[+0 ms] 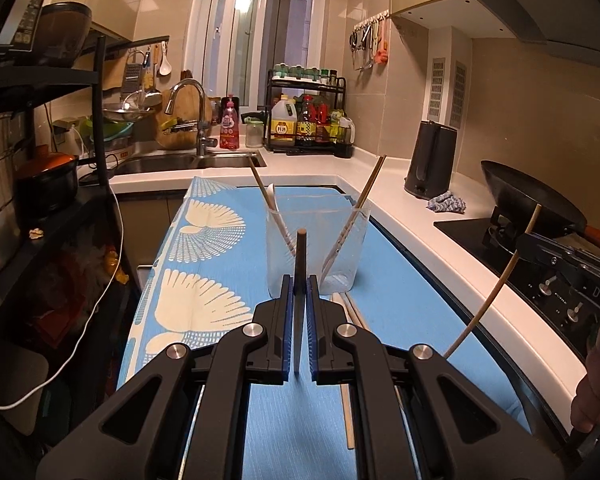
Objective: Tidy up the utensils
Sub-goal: 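Lift both held chopsticks and carry them over the clear container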
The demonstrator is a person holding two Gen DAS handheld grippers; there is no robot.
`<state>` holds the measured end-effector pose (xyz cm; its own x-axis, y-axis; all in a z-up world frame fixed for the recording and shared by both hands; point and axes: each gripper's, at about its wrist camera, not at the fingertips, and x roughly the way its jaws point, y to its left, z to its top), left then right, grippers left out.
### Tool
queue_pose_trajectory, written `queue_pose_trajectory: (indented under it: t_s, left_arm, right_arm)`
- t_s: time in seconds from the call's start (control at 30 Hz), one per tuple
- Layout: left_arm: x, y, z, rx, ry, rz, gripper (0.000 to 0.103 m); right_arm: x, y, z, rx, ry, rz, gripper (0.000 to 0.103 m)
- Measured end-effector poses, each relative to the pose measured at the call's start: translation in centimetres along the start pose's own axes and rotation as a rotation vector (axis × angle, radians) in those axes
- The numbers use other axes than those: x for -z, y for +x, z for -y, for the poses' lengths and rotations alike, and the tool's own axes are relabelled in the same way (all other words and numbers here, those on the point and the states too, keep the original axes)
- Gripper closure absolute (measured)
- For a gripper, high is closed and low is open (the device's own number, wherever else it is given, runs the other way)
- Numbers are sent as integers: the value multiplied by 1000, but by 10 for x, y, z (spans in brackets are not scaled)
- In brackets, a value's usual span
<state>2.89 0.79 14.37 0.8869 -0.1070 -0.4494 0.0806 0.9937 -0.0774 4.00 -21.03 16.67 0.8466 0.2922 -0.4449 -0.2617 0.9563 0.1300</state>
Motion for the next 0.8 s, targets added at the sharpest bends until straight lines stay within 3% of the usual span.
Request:
queue_pose_trajectory:
  t_s: [0.37,0.53,0.8]
  left_arm:
    - [-39,14,-4,7,-15,-117,97]
    - [-47,19,-1,-7,1,-136,97]
    - [-71,28,-11,30,-17,-161,97]
  right_arm:
    - [-29,9,0,-27,-8,22,98]
    - [-38,15,-2,-34,-10,25,98]
    - [-67,22,-10,-77,-46,47,98]
